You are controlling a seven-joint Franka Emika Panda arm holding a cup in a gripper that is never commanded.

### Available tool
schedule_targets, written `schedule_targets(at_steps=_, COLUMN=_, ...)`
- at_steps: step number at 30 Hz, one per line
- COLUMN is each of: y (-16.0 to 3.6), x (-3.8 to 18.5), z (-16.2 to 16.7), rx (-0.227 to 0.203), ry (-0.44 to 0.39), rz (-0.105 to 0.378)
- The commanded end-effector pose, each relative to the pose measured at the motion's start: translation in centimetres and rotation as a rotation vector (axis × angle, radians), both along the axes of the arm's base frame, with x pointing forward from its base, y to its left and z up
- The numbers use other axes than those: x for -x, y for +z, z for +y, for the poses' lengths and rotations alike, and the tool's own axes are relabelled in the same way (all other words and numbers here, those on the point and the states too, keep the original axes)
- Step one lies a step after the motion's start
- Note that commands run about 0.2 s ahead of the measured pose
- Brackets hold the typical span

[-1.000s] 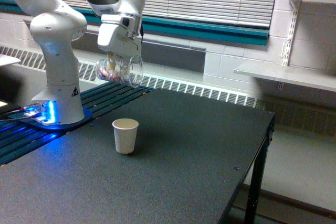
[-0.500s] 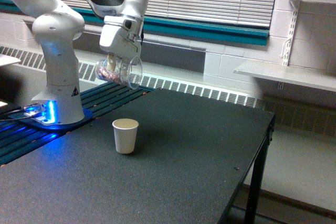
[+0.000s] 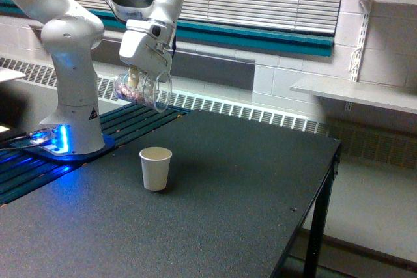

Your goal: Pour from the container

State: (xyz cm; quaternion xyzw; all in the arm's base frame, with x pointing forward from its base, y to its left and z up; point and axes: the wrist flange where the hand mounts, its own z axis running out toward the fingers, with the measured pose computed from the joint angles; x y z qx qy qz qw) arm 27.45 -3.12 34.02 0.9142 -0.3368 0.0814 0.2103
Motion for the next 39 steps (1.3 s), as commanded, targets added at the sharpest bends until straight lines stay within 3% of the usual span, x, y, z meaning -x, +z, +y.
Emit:
schedule_targets(at_steps=1, y=-1.3, x=0.97, z=0.15, rx=0.017, ry=0.005, rz=0.035)
schedule_targets(at_steps=16, y=-1.86, x=1.3, z=-0.1, rx=0.031, ry=0.008, rz=0.075)
schedule_targets(at_steps=39, y=-2.01, x=1.55, z=0.42, rx=0.052, ry=0.025, rz=0.096)
